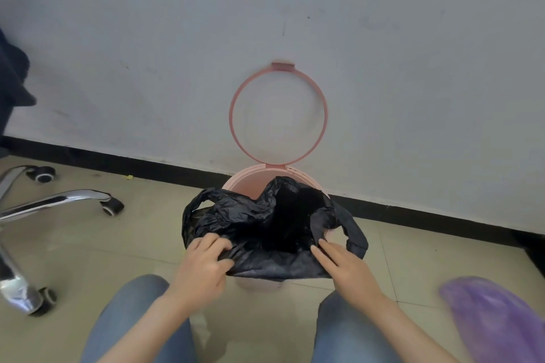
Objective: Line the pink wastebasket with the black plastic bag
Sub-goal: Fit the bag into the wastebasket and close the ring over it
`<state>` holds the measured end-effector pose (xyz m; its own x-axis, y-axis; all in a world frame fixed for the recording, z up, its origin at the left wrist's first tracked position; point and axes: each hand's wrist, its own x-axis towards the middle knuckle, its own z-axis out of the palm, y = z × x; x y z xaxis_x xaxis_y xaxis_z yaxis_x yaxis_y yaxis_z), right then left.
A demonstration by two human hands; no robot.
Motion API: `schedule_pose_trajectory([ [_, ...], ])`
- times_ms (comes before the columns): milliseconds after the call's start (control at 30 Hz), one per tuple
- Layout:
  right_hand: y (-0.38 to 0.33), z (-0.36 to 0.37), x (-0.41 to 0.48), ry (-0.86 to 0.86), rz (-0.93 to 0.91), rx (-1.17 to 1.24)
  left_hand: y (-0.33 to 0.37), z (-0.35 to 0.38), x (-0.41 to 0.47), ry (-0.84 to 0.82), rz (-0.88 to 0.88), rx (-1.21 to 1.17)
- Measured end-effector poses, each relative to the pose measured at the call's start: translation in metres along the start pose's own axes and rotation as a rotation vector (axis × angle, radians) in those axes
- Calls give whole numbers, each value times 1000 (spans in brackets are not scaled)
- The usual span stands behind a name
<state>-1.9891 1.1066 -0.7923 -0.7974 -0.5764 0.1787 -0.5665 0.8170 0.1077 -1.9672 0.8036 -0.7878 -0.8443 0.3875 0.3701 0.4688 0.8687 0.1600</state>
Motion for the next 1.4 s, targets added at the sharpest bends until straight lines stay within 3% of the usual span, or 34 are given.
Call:
schedule_pose_trajectory([
  [67, 0, 3, -6, -137, -4, -30, 18, 3, 18, 11, -26, 52],
  [233, 5, 3, -2, -322, 46, -45, 37, 38, 37, -415, -154, 172],
  [300, 7, 5, -9, -397, 125, -52, 32, 53, 22, -469, -189, 174],
  [400, 15, 7, -20, -416, 303, 52, 24, 59, 7, -407, -229, 157],
  [500, 19, 4, -13, -344, 592, 456, 23, 57, 10, -373, -264, 97],
  [667, 8, 3, 16, 192, 845, 520, 25, 57, 10, -370, -233, 123],
  [733, 12, -3, 35, 262, 912, 496, 22, 61, 8, -353, -199, 146],
  [867, 43, -6, 71, 49, 1101, 630, 21, 64, 8, -274, -188, 176],
  [967, 53, 7, 80, -109, 1009, 853, 22, 62, 8, -259, -201, 178],
  [1067, 63, 21, 81, -25, 942, 838, 24, 63, 7, -246, -189, 182],
  [1233, 96, 24, 83, 63, 1086, 793, 23, 67, 7, -209, -180, 204],
  [1400, 115, 47, 83, -62, 1185, 928, 23, 71, 6, -202, -191, 239],
])
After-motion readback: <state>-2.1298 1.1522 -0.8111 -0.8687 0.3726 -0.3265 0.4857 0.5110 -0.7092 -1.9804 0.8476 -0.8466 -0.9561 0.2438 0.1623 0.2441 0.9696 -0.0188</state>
